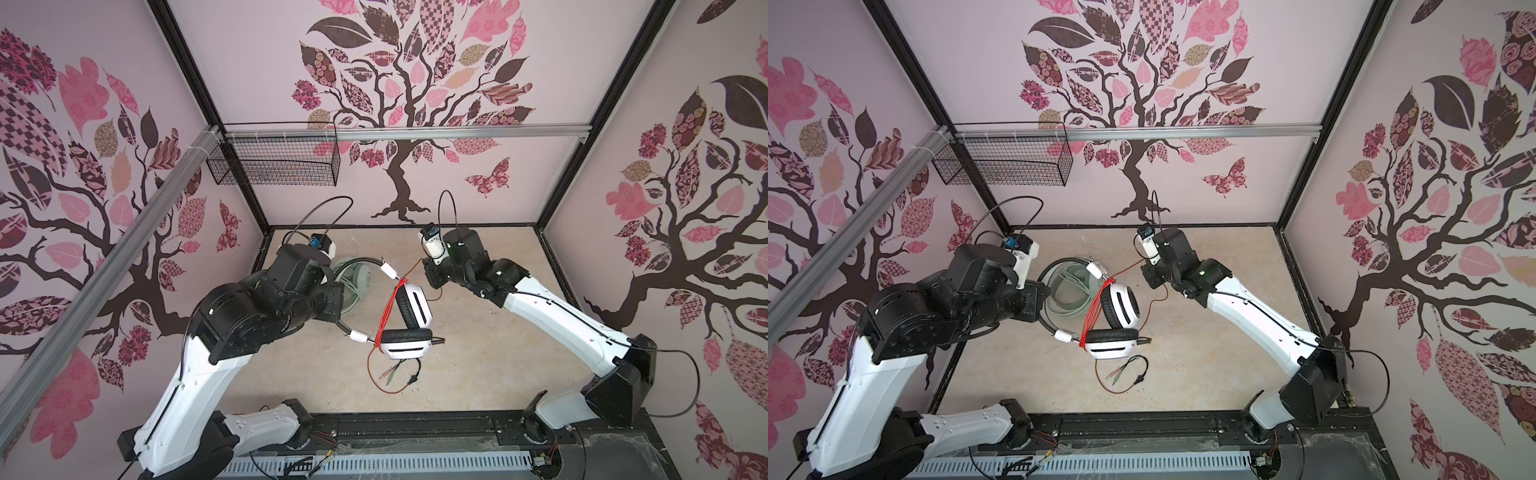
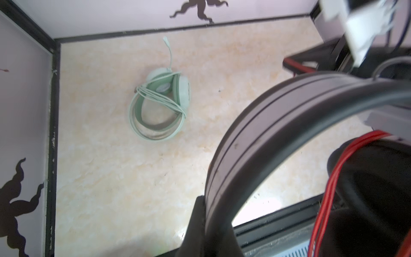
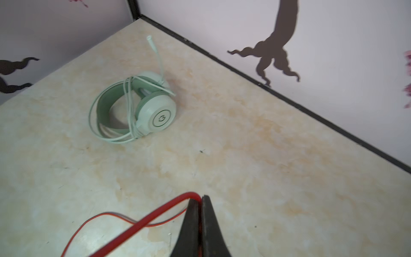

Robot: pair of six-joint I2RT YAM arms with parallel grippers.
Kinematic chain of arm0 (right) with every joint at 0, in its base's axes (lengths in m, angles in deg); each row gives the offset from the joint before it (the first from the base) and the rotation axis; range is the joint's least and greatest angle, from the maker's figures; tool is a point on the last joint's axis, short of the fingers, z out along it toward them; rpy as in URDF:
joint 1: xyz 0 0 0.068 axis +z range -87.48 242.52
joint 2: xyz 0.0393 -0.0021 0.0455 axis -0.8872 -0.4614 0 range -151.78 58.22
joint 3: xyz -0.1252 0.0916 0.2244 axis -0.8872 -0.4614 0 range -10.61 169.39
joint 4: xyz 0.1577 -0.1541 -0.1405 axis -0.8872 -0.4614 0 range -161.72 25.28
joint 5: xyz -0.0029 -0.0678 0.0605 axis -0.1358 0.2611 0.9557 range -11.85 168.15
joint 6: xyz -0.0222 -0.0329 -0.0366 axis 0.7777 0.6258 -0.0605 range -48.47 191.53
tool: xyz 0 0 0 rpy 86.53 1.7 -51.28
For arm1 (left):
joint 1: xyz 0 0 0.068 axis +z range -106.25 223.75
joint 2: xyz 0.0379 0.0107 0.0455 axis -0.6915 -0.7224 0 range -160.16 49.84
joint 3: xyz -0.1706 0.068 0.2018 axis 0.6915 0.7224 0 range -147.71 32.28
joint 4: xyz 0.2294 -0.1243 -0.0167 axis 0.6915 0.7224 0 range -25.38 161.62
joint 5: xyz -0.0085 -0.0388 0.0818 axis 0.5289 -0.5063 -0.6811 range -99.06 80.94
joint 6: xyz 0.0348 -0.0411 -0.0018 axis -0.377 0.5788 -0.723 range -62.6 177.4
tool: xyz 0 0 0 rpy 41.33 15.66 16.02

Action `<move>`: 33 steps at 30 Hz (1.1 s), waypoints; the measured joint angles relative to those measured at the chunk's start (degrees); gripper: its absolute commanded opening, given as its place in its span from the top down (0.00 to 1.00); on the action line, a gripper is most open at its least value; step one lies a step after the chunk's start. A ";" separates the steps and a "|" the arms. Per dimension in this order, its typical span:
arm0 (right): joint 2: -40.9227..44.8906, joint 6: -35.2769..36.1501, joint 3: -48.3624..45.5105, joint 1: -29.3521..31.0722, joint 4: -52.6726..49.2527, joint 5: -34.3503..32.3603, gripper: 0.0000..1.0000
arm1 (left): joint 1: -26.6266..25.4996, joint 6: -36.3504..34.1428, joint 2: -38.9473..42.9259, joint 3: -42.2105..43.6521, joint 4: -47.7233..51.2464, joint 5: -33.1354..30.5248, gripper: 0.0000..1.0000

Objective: Wrap the headphones

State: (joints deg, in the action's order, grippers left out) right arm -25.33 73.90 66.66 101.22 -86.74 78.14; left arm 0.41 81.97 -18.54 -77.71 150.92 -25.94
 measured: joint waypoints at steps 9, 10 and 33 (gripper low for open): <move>0.26 -9.14 -13.49 -1.77 22.93 24.24 0.82 | 1.42 0.31 -6.78 -12.85 -0.92 -4.85 1.00; -0.04 -10.03 -13.86 -1.79 24.57 25.09 0.79 | 1.97 0.31 -7.72 -14.19 -0.94 -4.76 1.00; -18.71 -19.10 -22.40 -6.71 51.98 34.71 0.31 | 7.85 1.75 -17.05 -27.47 -7.74 -0.55 1.00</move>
State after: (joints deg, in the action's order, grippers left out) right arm -44.04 54.79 44.26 94.51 -34.76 112.84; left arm 8.26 83.72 -35.59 -105.18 143.18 -26.49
